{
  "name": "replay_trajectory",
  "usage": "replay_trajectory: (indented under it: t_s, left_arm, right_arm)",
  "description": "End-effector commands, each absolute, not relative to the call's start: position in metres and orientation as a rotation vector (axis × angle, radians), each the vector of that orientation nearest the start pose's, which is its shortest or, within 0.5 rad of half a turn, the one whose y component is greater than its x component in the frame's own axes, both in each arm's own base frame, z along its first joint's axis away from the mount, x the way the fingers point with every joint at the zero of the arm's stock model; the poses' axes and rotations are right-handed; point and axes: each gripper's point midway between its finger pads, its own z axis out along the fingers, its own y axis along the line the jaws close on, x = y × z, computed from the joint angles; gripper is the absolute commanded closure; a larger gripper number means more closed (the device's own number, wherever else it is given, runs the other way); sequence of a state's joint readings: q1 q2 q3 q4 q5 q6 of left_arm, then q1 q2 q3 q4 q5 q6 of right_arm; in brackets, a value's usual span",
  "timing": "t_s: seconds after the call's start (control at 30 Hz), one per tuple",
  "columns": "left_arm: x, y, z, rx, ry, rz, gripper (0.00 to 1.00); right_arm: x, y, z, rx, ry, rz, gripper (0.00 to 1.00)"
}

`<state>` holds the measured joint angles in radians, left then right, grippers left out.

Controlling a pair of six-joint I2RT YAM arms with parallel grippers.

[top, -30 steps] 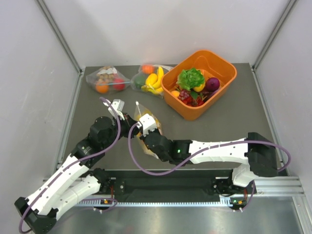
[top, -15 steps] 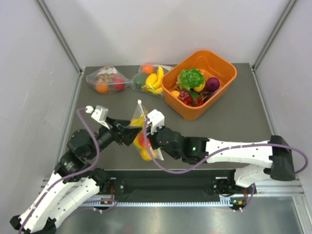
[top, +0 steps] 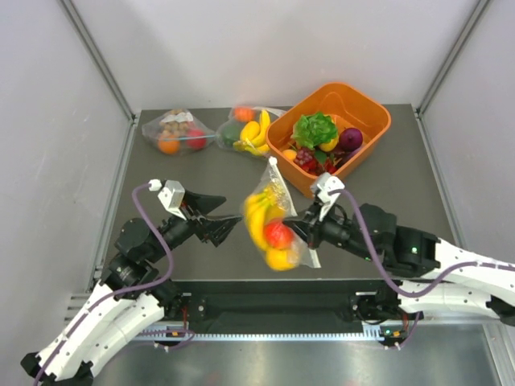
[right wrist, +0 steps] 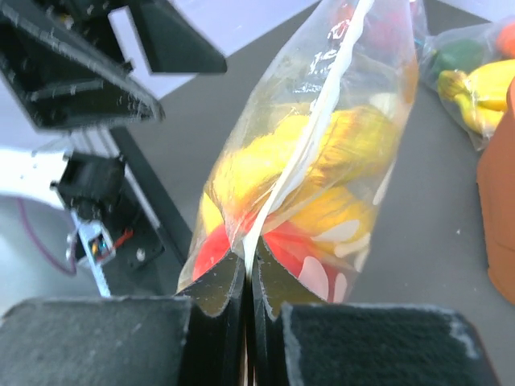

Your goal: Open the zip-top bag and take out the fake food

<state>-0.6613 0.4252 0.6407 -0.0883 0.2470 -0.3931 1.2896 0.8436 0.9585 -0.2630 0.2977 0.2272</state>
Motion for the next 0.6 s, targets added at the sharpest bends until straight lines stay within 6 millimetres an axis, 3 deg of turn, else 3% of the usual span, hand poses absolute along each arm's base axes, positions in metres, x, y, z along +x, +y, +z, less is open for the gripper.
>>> replay_trajectory:
  t_s: [0.0,0.03,0.07,0.2,0.27,0.57]
  left_arm:
    - [0.148,-0.216,0.357,0.522,1.272,-1.134,0.15]
    - [0.139,-0.221,0.365,0.564,1.215,-1.179,0.15]
    - [0.140,-0.229,0.358,0.596,1.226,-1.206,0.15]
    - [0.129,-0.248,0.359,0.694,1.198,-1.329,0.16]
    - [0.126,-0.256,0.356,0.755,1.199,-1.360,0.16]
    - [0.124,-0.265,0.344,0.812,1.226,-1.403,0.18]
  right_arm:
    - [0.107,0.276,0.319,-0.830,1.600,0.954,1.00]
    - [0.101,0.273,0.317,-0.857,1.593,0.972,1.00]
    - [0.097,0.269,0.315,-0.882,1.579,0.988,1.00]
    - [0.069,0.268,0.309,-1.017,1.533,1.103,1.00]
    - [0.064,0.269,0.306,-1.040,1.526,1.124,1.00]
    - [0.047,0.281,0.311,-1.121,1.437,1.244,1.00]
